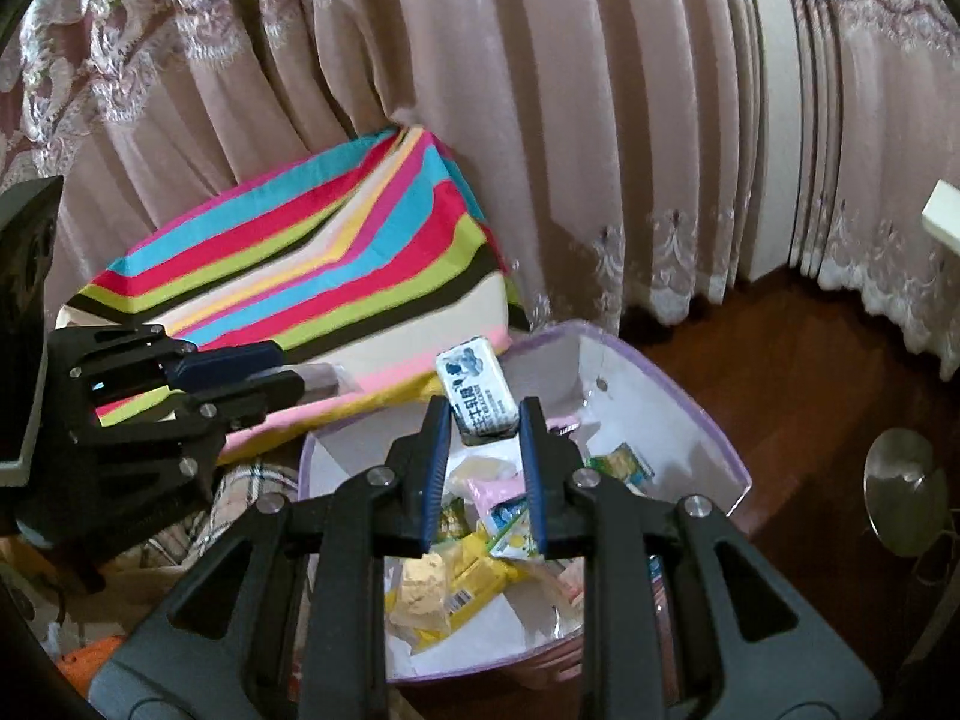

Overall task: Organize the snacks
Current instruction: 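Carry both items to the white box and open both tools to drop them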

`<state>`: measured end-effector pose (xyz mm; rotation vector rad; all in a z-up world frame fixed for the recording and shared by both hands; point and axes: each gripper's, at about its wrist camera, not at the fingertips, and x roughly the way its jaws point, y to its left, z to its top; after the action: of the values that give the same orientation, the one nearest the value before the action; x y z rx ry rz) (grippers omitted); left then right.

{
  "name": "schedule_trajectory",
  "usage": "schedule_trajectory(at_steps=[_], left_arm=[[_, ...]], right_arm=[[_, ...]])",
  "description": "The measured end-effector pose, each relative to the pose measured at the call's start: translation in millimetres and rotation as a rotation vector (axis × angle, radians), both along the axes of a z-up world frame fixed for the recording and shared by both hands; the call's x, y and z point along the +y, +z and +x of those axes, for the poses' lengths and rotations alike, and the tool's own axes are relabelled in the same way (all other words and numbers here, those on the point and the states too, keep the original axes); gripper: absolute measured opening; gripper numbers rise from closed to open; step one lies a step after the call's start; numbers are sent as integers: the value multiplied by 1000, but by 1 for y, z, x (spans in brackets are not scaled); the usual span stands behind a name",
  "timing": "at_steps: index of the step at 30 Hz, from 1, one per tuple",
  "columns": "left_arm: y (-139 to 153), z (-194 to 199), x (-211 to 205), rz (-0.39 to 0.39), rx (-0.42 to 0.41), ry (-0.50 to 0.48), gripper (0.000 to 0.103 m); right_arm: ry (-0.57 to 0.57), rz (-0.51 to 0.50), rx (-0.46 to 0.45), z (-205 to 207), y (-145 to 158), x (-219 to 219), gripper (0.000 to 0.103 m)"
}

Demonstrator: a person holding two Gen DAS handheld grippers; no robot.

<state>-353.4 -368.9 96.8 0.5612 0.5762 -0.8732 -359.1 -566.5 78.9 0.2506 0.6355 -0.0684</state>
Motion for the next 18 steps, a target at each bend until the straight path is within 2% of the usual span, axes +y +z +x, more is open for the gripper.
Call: schedule_trajectory(at_steps=[1,2,3,4,8,10,11,15,18], left_arm=[[-3,1,-1,1,6,1,33],[-5,3,-2,-2,6,9,67],[-6,5,0,-4,-3,28,88],[-6,9,3,-10,-12,61,103],[-6,28,12,-39,63,108,103],[-8,32,14,-44,106,103,103],[-6,32,17,-58,110,97,103],[5,16,22,-77,23,67,103],[7,7,22,-89,58,-12,103]], right_arm=[[-2,-11,26,5,-4,1,33],[-19,-27,49,8,-7,1,53],[-32,-32,57,10,-8,1,77],[-54,-41,60,9,-10,1,79],[-40,-20,79,8,-18,-1,79],[-33,-20,98,7,-22,-1,79],[-27,-15,104,7,-24,0,79],[-12,-4,124,5,-29,0,79],[-11,-3,148,6,-33,2,79]])
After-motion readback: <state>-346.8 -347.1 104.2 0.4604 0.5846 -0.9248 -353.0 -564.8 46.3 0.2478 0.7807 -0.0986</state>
